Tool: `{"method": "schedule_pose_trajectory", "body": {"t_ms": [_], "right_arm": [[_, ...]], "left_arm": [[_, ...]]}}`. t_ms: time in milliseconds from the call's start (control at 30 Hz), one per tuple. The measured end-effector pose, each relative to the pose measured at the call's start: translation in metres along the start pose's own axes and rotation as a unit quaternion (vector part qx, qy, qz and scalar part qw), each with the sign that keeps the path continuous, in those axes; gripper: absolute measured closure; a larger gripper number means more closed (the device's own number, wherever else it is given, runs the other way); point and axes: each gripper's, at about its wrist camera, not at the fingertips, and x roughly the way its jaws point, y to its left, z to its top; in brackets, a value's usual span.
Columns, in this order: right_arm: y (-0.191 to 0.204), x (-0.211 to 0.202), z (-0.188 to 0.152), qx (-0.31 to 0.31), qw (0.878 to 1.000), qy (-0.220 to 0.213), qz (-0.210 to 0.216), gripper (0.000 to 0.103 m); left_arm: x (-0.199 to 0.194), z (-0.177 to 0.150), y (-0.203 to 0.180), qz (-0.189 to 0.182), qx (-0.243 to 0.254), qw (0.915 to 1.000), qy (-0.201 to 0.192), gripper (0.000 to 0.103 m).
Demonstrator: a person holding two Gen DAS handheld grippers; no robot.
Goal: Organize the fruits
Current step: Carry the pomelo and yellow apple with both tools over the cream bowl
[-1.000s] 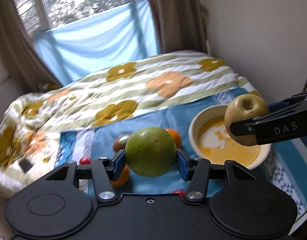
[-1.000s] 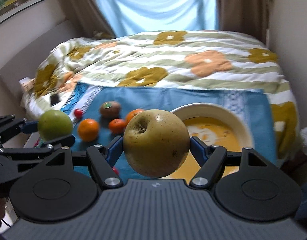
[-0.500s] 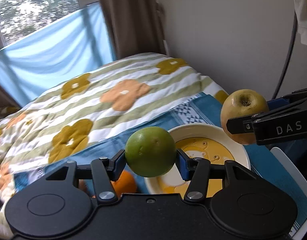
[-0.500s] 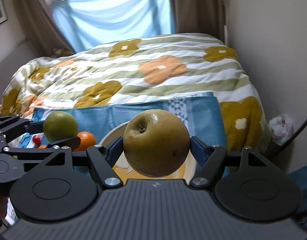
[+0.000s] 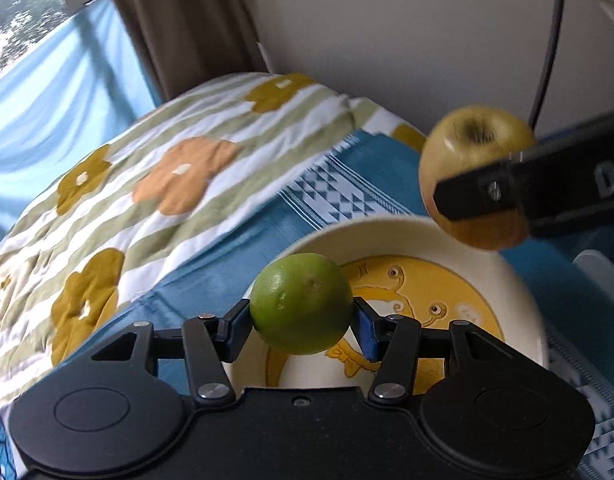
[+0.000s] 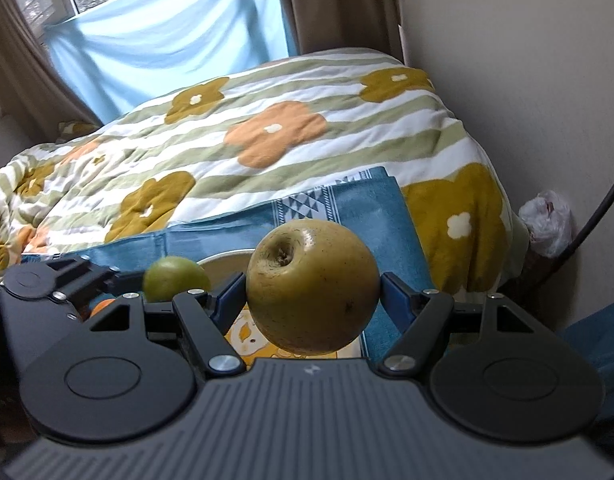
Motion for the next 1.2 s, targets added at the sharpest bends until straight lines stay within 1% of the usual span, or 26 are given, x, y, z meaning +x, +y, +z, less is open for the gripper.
{"method": "schedule_pose_trajectory", "body": {"t_ms": [133, 400, 467, 500, 533, 700, 867, 1033, 1200], "right_arm": [[-0.003, 0.005, -0.001, 0.007, 1.000, 0.002, -0.005, 0.016], [-0.007, 0.009, -0.003, 0.012, 1.000, 0.007, -0.007, 0.016], [-0.008, 0.009, -0.003, 0.014, 1.000, 0.009, -0.005, 0.016], [-0.008, 0.009, -0.002, 0.014, 1.000, 0.009, -0.005, 0.016], [-0.009, 0.009, -0.002, 0.013, 1.000, 0.009, -0.005, 0.016], [-0.009, 0.009, -0.002, 0.012, 1.000, 0.010, -0.004, 0.016], [-0.008, 0.009, -0.003, -0.002, 1.000, 0.013, 0.003, 0.016], [0.003, 0.013, -0.010, -0.046, 0.999, 0.019, 0.012, 0.016], [0.021, 0.024, -0.022, -0.102, 0.994, 0.026, 0.022, 0.016]], "left_arm": [[0.012, 0.000, -0.004, -0.006, 0.020, 0.9998, -0.001, 0.046], [0.017, 0.004, -0.005, -0.013, 0.021, 0.9997, -0.002, 0.044], [0.012, 0.004, -0.005, -0.013, 0.024, 0.9995, -0.016, 0.029], [0.009, 0.005, -0.004, -0.014, 0.025, 0.9994, -0.021, 0.018], [0.006, 0.005, -0.003, -0.015, 0.025, 0.9992, -0.027, 0.015], [-0.007, -0.002, 0.009, -0.013, 0.009, 0.9997, -0.019, 0.015], [-0.023, -0.013, 0.020, 0.004, -0.006, 0.9998, -0.016, 0.015], [-0.038, -0.023, 0.029, 0.023, -0.029, 0.9993, -0.010, 0.015], [-0.050, -0.033, 0.036, 0.037, -0.052, 0.9979, -0.009, 0.015]]}}
